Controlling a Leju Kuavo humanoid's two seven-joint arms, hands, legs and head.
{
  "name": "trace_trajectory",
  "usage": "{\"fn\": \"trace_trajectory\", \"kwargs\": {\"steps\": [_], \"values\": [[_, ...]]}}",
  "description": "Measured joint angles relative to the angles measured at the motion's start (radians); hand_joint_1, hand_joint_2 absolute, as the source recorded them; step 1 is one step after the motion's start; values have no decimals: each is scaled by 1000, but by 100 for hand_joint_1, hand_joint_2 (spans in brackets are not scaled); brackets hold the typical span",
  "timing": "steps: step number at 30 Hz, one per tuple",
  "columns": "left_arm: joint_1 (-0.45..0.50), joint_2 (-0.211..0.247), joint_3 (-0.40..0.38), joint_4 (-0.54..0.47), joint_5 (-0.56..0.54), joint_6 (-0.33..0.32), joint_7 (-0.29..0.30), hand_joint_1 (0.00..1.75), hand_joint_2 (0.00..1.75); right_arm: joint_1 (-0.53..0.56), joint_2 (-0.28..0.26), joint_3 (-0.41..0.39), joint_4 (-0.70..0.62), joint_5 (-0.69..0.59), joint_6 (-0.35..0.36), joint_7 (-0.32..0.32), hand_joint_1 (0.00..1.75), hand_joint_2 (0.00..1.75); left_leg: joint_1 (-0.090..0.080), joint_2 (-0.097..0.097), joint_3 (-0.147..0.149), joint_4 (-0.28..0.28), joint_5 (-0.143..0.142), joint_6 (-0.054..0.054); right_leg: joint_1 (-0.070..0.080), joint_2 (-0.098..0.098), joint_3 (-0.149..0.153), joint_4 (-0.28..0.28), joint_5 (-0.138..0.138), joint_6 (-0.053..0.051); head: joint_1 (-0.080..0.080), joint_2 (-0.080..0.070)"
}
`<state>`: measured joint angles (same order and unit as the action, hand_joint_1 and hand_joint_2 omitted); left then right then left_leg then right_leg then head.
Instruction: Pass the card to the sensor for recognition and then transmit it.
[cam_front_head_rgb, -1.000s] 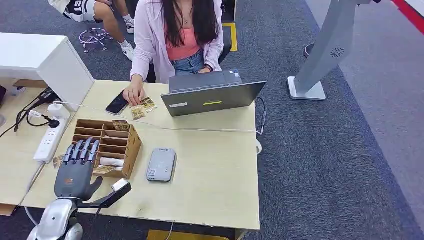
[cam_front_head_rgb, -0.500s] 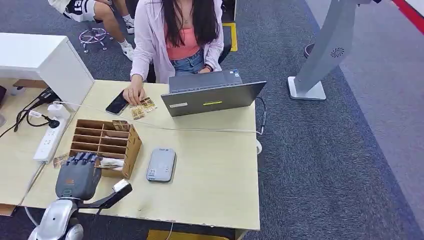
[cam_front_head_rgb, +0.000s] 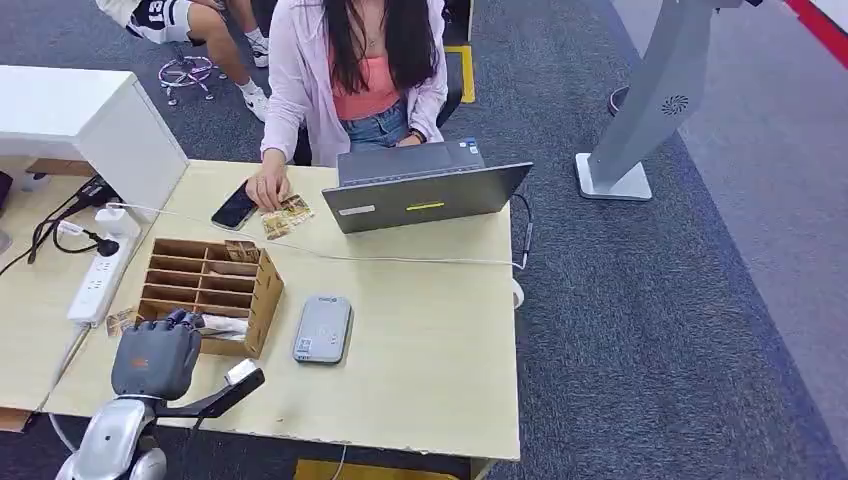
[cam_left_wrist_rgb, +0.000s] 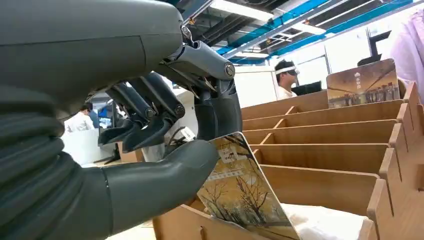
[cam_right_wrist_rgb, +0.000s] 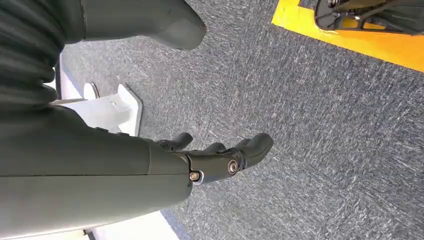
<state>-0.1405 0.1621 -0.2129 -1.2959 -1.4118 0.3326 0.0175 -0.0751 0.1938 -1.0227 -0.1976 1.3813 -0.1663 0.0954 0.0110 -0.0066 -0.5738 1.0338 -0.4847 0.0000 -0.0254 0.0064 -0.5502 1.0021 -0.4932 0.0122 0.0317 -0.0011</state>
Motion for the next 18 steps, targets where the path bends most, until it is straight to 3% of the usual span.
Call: {"fn": "trace_trajectory", "kwargs": {"steps": [11, 15, 18], "values": [[-27, 5, 0, 0, 32, 20, -25, 175, 175, 0, 0, 1, 0, 11, 0, -3, 0, 175, 0, 0, 0, 0, 0, 0, 0, 0, 0, 0, 0, 0, 0, 0], [-100, 19, 0, -10, 58, 51, -49, 175, 175, 0, 0, 10, 0, 21, 2, -12, 0, 175, 0, 0, 0, 0, 1, 0, 0, 0, 0, 0, 0, 0, 0, 0], [-196, 34, 0, -36, 107, 13, -73, 175, 175, -1, 0, 15, 0, 24, 3, -16, 0, 175, 0, -1, -1, 0, 3, 1, 0, 0, -1, 0, 1, 0, 0, 0]]}}
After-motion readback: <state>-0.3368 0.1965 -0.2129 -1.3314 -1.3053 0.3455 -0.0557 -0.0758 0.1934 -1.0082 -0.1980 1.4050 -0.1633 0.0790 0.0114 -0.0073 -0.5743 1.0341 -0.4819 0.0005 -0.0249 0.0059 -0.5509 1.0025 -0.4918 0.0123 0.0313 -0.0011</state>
